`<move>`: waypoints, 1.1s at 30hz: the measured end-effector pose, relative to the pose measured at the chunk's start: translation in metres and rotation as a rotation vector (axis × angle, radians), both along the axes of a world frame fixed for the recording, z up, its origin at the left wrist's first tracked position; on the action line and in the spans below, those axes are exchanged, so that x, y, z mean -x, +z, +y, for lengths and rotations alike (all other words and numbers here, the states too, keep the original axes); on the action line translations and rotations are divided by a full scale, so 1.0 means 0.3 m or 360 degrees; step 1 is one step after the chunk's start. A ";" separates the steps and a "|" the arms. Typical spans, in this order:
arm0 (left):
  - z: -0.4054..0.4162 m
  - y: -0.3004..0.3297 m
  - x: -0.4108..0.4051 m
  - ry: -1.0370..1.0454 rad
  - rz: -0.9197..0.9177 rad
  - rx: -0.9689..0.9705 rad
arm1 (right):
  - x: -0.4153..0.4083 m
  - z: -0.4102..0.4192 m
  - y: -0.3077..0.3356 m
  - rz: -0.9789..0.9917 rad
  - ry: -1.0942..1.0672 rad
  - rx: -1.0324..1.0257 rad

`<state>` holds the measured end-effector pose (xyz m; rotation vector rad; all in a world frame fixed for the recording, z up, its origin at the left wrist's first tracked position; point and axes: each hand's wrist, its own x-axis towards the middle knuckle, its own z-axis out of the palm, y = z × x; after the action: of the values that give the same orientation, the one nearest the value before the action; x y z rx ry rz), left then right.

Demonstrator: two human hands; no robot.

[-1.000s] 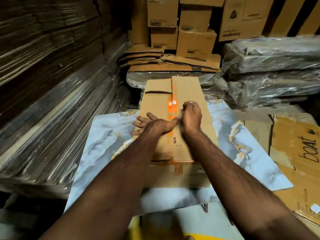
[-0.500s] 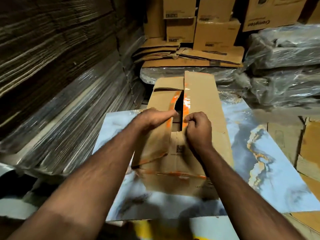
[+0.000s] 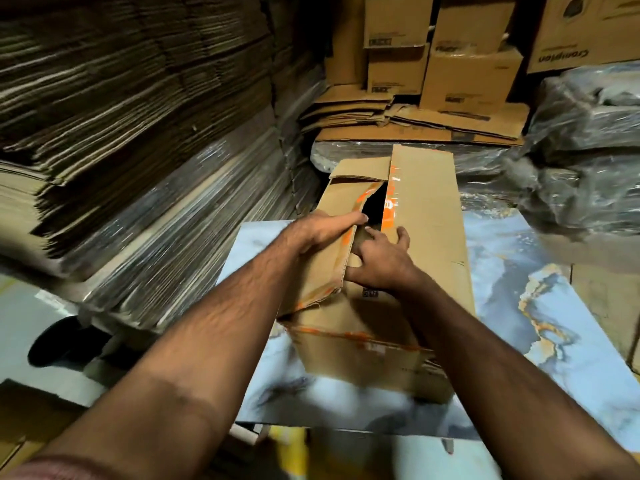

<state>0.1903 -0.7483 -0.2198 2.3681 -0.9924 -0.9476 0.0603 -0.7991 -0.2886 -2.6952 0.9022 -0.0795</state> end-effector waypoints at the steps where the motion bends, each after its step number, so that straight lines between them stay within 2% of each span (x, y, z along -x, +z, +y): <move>1: 0.004 0.001 0.001 0.0002 -0.0015 0.0017 | 0.005 0.013 0.016 -0.0079 -0.0011 0.0048; 4: 0.010 -0.005 -0.004 0.0048 -0.0051 0.0083 | 0.010 0.065 0.070 -0.0252 -0.0058 0.0348; 6: 0.010 -0.012 -0.005 0.0077 0.0013 0.0128 | 0.018 0.095 0.098 -0.0254 -0.0080 0.0490; 15: -0.009 -0.024 -0.030 0.0014 0.0225 0.0204 | 0.093 0.231 0.213 -0.0184 -0.0194 0.0790; 20: -0.009 -0.035 -0.039 -0.0030 0.0216 0.0174 | 0.140 0.422 0.306 -0.0095 -0.0302 0.0862; 25: 0.033 -0.011 -0.028 -0.0201 0.0329 0.0065 | 0.156 0.552 0.303 -0.0042 -0.0561 0.0753; 29: 0.038 -0.107 -0.080 -0.0309 0.0402 0.0007 | 0.175 0.601 0.281 -0.0073 -0.0712 0.0756; 33: 0.113 -0.194 -0.086 -0.0303 0.0368 0.0220 | 0.182 0.638 0.275 -0.0148 -0.0751 0.0790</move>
<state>0.2161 -0.7145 -0.2780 2.0252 -1.1637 -1.1526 0.0057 -0.6077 -0.2062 -2.7976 1.6518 -0.5942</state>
